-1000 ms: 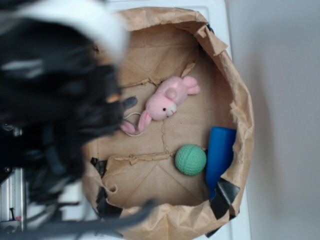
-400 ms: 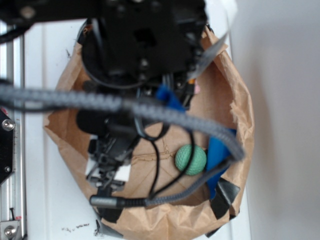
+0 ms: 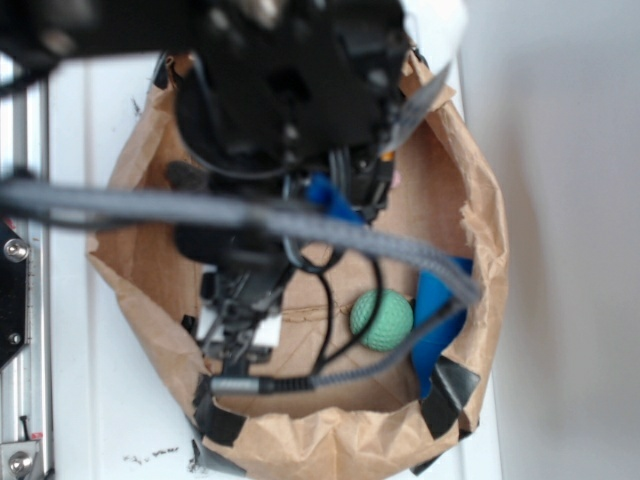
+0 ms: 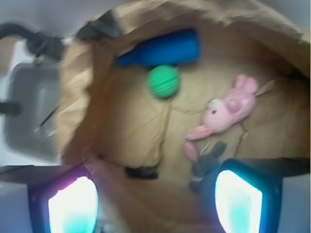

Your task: Grab the gray animal.

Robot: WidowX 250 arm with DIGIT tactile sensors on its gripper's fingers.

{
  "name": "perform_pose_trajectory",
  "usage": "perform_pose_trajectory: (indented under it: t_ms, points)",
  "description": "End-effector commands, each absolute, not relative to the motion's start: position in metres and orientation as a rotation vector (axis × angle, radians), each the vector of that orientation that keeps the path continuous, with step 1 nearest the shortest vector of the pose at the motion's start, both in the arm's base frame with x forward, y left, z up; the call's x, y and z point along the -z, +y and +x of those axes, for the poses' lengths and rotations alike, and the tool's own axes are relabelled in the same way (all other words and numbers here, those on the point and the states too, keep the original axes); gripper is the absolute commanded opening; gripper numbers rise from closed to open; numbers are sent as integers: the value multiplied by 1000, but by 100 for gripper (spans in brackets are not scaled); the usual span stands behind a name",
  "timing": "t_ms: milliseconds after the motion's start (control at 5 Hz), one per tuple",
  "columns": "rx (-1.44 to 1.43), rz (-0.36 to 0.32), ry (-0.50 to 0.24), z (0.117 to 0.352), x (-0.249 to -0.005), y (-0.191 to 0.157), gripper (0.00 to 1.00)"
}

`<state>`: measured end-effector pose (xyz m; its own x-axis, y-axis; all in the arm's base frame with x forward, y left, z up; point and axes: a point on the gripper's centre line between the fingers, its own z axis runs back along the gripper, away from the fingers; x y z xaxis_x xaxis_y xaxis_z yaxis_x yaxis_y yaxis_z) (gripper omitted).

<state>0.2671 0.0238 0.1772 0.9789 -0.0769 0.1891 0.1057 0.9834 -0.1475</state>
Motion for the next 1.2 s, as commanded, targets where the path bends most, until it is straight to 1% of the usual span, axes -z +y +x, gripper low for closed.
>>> perform_pose_trajectory:
  t_ms: [0, 200, 400, 600, 800, 1000]
  points:
    - [79, 9, -228, 274, -105, 40, 100]
    - [132, -50, -217, 271, -79, 49, 100]
    - [145, -73, -214, 274, -62, 54, 100]
    - [175, -68, -185, 267, -52, 49, 100]
    - [201, -24, -178, 254, -44, 44, 100]
    - [207, 34, -167, 249, -31, 51, 100]
